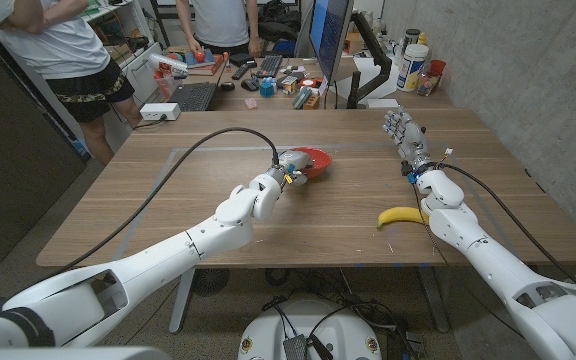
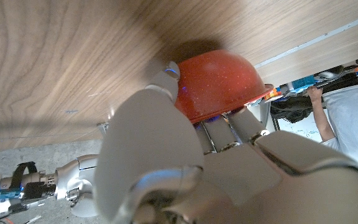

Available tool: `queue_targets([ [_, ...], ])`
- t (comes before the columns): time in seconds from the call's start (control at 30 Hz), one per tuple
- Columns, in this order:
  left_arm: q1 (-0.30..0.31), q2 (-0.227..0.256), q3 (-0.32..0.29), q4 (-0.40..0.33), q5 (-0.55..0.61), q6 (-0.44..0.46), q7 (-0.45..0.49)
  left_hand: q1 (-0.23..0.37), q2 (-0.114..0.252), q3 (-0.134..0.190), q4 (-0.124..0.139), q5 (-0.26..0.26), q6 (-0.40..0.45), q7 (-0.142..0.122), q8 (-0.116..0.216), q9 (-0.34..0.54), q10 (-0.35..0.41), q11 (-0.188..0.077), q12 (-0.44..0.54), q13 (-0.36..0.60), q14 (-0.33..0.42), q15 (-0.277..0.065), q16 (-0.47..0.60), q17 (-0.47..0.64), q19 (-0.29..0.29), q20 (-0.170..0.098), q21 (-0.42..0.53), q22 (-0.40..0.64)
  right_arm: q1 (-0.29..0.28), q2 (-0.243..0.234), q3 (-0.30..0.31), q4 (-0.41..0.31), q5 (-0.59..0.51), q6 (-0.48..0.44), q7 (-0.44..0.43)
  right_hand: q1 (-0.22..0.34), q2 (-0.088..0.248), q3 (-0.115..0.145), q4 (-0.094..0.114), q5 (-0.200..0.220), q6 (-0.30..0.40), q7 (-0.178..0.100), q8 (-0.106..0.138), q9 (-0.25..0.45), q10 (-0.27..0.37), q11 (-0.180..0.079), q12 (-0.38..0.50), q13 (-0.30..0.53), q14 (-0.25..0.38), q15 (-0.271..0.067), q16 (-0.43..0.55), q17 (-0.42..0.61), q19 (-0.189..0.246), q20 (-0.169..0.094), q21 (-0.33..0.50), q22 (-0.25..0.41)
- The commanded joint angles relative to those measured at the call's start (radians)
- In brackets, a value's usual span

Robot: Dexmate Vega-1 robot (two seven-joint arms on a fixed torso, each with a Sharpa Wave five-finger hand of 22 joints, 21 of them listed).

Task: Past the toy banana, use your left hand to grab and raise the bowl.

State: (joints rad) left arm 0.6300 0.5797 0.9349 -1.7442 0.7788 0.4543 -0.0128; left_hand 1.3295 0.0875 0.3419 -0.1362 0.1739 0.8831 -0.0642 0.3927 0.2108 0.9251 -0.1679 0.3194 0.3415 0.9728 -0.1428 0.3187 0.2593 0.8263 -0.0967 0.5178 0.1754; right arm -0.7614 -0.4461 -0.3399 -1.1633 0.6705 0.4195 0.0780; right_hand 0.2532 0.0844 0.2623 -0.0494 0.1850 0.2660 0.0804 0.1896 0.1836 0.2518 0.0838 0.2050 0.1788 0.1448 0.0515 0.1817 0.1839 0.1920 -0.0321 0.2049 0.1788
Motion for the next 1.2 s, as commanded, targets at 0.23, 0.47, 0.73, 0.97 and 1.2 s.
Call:
queue_targets([
  [0.23, -0.001, 0.003, -0.011, -0.034, 0.024, 0.016, -0.009, -0.002, 0.009, 0.0, 0.009, 0.004, 0.013, 0.003, 0.009, 0.004, 0.011, -0.001, -0.001, 0.009, 0.014, -0.09, 0.0, 0.003, 0.008, -0.044, 0.006, 0.002, -0.012, -0.008, 0.004, -0.021, -0.002, -0.003, -0.009, -0.009, -0.003, -0.007, 0.0, 0.005, -0.001, 0.0, 0.004, 0.004, 0.004, -0.001, 0.0, 0.002, 0.01, 0.0, 0.005, 0.001, 0.007, 0.0, -0.004, 0.004],
  [0.47, 0.0, 0.005, -0.016, -0.043, 0.03, 0.015, -0.008, -0.005, 0.009, -0.001, 0.011, 0.004, 0.012, 0.004, 0.008, 0.004, 0.012, -0.001, -0.003, 0.012, 0.016, -0.09, -0.002, 0.003, 0.007, -0.042, 0.006, 0.002, -0.016, -0.011, 0.005, -0.03, -0.004, -0.003, -0.014, -0.009, -0.003, -0.007, -0.001, 0.005, -0.001, 0.0, 0.004, 0.004, 0.005, 0.0, 0.0, 0.002, 0.011, 0.0, 0.006, 0.001, 0.007, 0.0, -0.004, 0.004],
  [0.73, 0.0, 0.007, -0.021, -0.052, 0.04, 0.017, -0.012, -0.008, 0.01, -0.001, 0.012, 0.004, 0.013, 0.004, 0.009, 0.005, 0.015, 0.0, -0.004, 0.016, 0.017, -0.09, -0.005, 0.004, 0.008, -0.041, 0.005, 0.002, -0.016, -0.008, 0.007, -0.032, -0.004, 0.001, -0.018, -0.01, -0.003, -0.008, -0.001, 0.005, 0.0, 0.0, 0.004, 0.004, 0.005, 0.0, 0.0, 0.002, 0.012, 0.001, 0.006, 0.001, 0.007, 0.001, -0.004, 0.004],
  [0.97, -0.003, 0.008, -0.027, -0.061, 0.041, 0.012, -0.018, -0.01, 0.011, -0.002, 0.014, 0.005, 0.02, 0.005, 0.012, 0.005, 0.017, 0.0, -0.006, 0.021, 0.021, -0.09, -0.006, 0.005, 0.009, -0.038, 0.006, 0.002, -0.015, -0.008, 0.008, -0.031, -0.004, 0.006, -0.018, -0.009, -0.002, -0.008, -0.001, 0.006, 0.0, 0.001, 0.004, 0.004, 0.006, 0.0, 0.0, 0.002, 0.013, 0.0, 0.006, 0.001, 0.007, 0.0, -0.004, 0.004],
  [1.2, -0.001, 0.011, -0.035, -0.076, 0.041, 0.006, -0.02, -0.013, 0.012, -0.002, 0.015, 0.005, 0.021, 0.006, 0.012, 0.005, 0.019, 0.001, -0.007, 0.024, 0.023, -0.089, -0.008, 0.006, 0.01, -0.036, 0.006, 0.003, -0.017, -0.01, 0.007, -0.034, -0.01, 0.005, -0.025, -0.009, -0.002, -0.008, -0.001, 0.006, 0.001, 0.0, 0.005, 0.004, 0.006, 0.001, 0.001, 0.002, 0.013, 0.001, 0.006, 0.001, 0.008, 0.0, -0.004, 0.004],
])
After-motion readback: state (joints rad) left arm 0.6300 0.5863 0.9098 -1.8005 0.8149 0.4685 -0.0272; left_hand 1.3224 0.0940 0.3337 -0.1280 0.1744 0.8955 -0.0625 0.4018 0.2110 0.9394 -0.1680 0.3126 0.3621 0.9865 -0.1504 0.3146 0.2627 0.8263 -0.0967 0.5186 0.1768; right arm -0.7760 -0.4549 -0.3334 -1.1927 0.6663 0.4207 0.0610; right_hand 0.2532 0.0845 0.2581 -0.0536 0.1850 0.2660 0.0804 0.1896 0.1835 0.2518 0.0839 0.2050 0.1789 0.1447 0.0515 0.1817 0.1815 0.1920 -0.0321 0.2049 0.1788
